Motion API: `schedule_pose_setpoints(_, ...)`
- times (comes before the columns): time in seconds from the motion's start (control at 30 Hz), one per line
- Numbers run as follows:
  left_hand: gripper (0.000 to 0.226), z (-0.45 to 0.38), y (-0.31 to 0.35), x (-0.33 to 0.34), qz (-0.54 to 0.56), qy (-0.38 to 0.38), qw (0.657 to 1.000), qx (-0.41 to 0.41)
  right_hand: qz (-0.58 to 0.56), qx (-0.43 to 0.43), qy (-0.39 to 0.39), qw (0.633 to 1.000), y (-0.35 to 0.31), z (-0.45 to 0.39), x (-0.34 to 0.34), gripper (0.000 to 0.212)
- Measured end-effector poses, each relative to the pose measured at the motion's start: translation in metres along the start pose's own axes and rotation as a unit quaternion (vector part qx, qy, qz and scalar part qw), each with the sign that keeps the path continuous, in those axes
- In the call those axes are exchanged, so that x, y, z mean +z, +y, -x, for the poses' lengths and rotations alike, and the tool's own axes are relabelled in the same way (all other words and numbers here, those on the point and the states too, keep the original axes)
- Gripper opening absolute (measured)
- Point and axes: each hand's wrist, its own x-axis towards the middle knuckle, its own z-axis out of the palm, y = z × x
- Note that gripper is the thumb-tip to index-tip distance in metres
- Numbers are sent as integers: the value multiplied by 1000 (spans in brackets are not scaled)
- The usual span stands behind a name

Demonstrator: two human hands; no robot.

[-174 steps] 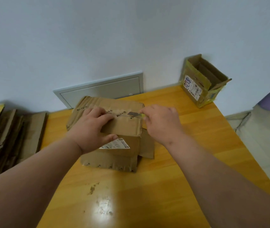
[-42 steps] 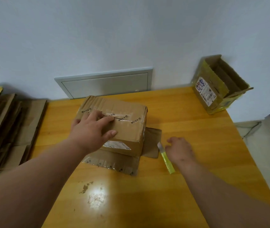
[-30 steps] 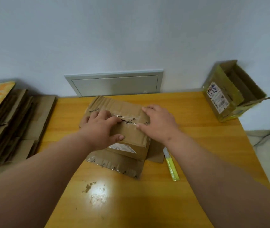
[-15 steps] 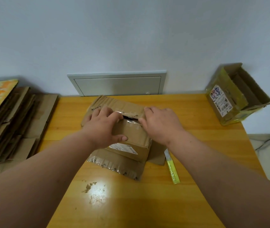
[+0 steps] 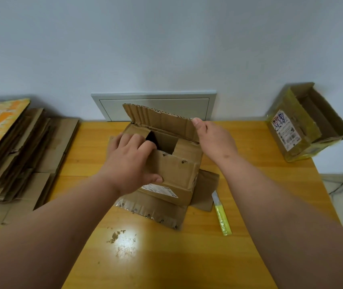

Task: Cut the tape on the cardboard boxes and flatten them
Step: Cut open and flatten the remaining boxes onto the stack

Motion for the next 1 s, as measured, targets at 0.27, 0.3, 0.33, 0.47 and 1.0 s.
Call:
schedule_pose_setpoints(0.27, 44, 32, -11, -4, -57, 131, 988, 51, -65, 74, 13, 995, 4, -9, -2, 63)
schedule_pose_setpoints(0.3, 42, 34, -14, -6, -61, 131, 988, 51, -94, 90, 18, 991, 5, -8, -1, 63)
schedule_pose_setpoints(0.33, 40, 37, -18, -7, -62, 129, 988, 50, -127, 107, 24, 986, 5, -7, 1, 62)
schedule_pose_setpoints(0.47, 30, 42, -38, -18, -53, 125, 989, 53, -240, 178, 41, 953, 4, 5, 14, 52)
schedule_pose_setpoints(1.0, 79, 22, -34, -52, 34, -284, 948, -141, -385, 203, 74, 897, -19, 62, 39, 38)
